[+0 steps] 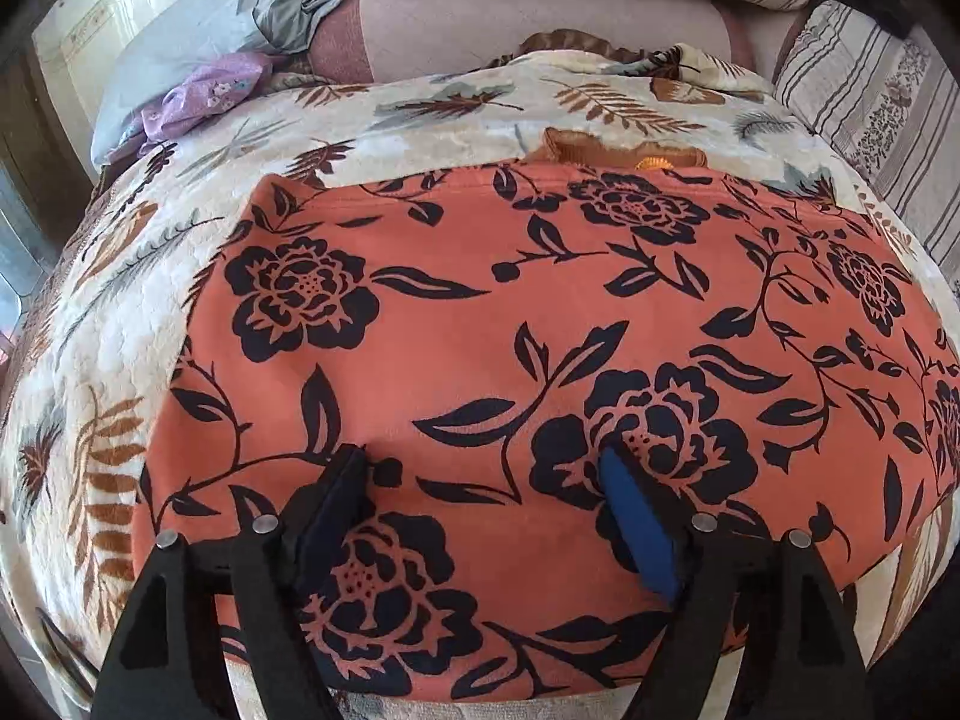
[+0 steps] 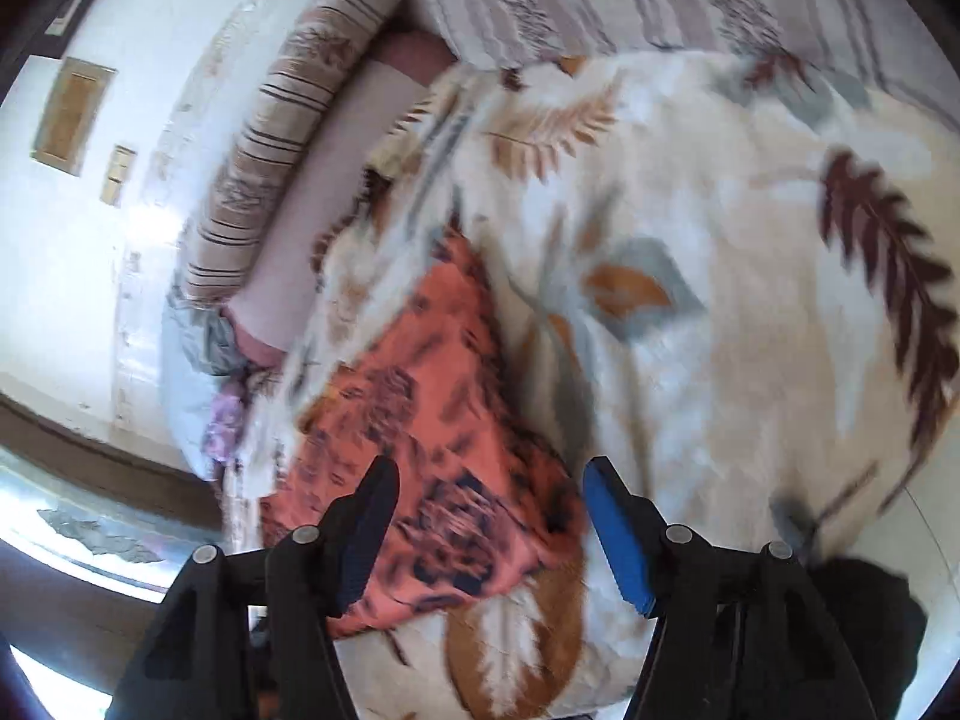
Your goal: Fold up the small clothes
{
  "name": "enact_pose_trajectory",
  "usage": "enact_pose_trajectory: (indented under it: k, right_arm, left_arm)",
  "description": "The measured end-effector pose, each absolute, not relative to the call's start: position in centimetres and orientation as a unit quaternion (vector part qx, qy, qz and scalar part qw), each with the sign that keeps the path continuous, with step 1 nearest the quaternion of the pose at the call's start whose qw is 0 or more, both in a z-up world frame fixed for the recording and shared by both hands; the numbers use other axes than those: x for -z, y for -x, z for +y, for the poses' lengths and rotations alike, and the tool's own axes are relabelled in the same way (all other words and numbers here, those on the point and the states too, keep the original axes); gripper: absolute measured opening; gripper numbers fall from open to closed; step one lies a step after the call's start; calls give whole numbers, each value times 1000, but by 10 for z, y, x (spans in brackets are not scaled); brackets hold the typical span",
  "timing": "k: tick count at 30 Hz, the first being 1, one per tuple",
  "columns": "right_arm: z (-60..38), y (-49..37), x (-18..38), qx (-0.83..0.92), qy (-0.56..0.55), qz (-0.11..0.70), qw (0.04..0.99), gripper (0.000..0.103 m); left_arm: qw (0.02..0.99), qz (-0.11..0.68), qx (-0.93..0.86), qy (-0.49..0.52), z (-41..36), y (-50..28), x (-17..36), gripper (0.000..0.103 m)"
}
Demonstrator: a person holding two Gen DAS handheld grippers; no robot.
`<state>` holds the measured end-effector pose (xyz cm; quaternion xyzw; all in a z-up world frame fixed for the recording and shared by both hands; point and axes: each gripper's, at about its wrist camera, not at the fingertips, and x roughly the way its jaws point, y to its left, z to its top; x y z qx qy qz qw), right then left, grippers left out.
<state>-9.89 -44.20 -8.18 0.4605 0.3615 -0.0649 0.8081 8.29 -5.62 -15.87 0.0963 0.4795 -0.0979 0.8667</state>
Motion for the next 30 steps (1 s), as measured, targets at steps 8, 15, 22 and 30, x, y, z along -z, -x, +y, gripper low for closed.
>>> enact_pose_trajectory:
  k: [8, 15, 22, 30]
  right_arm:
    - [-466, -36, 101, 0, -416, 444, 794, 83]
    - [-445, -94, 117, -10, -303, 525, 795, 14]
    - [-451, -93, 118, 76, -301, 509, 803, 49]
    - [-400, -9, 47, -54, -369, 435, 820, 65]
  left_arm:
    - [867, 480, 102, -87, -56, -90, 161, 82]
    - [867, 480, 107, -76, -51, -82, 157, 82]
    - [868, 480, 106, -72, -51, -83, 157, 82]
    - [867, 483, 103, -69, -51, -84, 157, 82]
